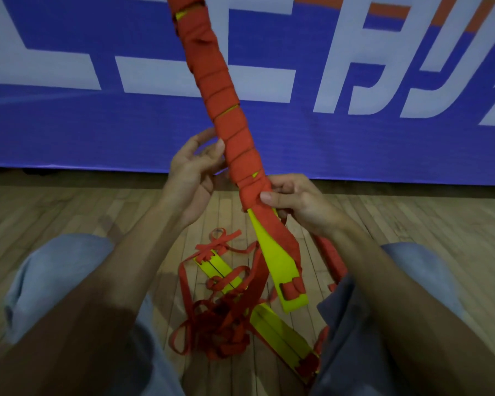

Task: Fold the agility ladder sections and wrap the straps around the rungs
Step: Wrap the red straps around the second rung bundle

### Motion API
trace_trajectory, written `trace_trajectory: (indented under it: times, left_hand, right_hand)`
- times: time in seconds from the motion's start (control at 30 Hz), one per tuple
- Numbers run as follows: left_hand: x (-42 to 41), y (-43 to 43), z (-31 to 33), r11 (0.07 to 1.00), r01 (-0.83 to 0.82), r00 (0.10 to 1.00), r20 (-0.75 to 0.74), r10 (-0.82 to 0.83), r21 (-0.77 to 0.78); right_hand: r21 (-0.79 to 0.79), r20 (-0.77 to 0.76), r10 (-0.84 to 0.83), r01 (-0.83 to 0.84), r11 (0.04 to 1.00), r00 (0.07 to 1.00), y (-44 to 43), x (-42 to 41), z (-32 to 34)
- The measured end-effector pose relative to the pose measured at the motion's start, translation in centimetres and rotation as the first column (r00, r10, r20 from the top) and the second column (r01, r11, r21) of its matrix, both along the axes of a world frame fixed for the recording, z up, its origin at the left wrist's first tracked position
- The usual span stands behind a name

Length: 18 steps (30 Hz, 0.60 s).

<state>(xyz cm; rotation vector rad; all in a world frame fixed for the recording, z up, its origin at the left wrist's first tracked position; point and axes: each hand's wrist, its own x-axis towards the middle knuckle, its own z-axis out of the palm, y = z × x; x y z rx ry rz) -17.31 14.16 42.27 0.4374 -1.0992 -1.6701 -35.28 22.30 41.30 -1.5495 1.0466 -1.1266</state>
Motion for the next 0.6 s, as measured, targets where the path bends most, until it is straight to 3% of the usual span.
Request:
trace_trajectory:
  times: [0.2,0.3,0.4,0.6]
  left_hand:
    - [0.5,0.9,-0.1,0.913,0.392,0.917,-0.035,-0.398,-0.112]
    - [0.8,0.9,-0.3,0.838,0.512,0.85,-0.03,-0.526,-0.188]
    - [1.4,0.7,-0.1,0.865,0.471,0.876,-0.023,-0.481,-0.175]
    - [1.5,0.1,0.0,0.948,0.31,0.951,0.031,-0.309,-0.073]
  right_hand:
    - [0.095,0.265,0.248,-0.281,0.955,0.932,-0.5,0.6,-0.9]
    - [0.111,0.311,0.311,-0.36,0.926,0.898,-0.5,1.1,-1.5]
    - [0.127,0.22,0.26,-0.292,0.948,0.94,-0.4,1.1,-1.5]
    - [0.009,-0.062,0.016,-0.016,1.0,0.998,-0.5,1.3,-1.2]
